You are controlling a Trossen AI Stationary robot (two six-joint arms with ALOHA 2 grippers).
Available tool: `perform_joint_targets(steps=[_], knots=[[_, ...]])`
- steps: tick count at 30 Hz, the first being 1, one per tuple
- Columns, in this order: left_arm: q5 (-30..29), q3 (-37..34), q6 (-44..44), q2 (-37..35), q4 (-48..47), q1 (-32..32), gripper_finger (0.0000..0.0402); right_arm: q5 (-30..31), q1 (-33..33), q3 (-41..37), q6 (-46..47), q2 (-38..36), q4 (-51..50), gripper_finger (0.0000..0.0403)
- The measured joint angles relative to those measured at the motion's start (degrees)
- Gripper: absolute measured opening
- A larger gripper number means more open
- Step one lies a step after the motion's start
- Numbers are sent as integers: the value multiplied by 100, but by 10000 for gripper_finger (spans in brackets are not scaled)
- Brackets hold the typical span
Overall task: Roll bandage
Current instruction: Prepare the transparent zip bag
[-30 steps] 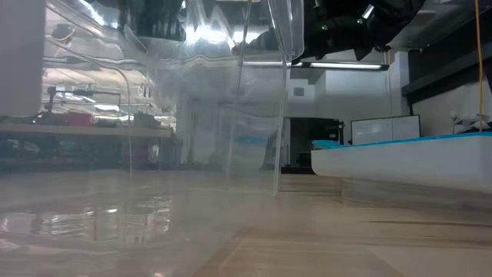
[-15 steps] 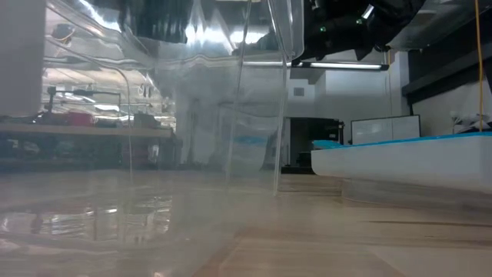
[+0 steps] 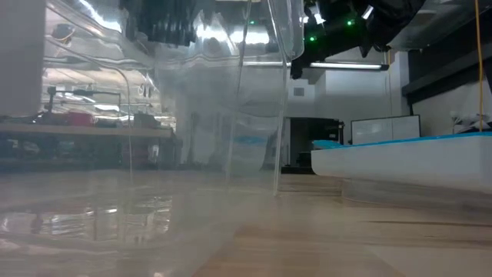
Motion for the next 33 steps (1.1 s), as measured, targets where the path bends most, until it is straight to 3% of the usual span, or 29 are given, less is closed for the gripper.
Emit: perform_joint_targets(steps=[10, 20, 25, 33], knots=[[747, 2, 338, 0, 845, 229, 107, 14, -1, 0, 2, 0, 223, 0], [765, 4, 1453, 0, 1488, 312, 98, 1201, -10, 0, -402, 0, -326, 0], [998, 4, 942, 0, 1518, 401, 94, 1334, -10, 0, -193, 0, -267, 0], [1261, 4, -712, 15, 1507, 826, 93, 1244, 1, 0, -63, 0, 207, 0]])
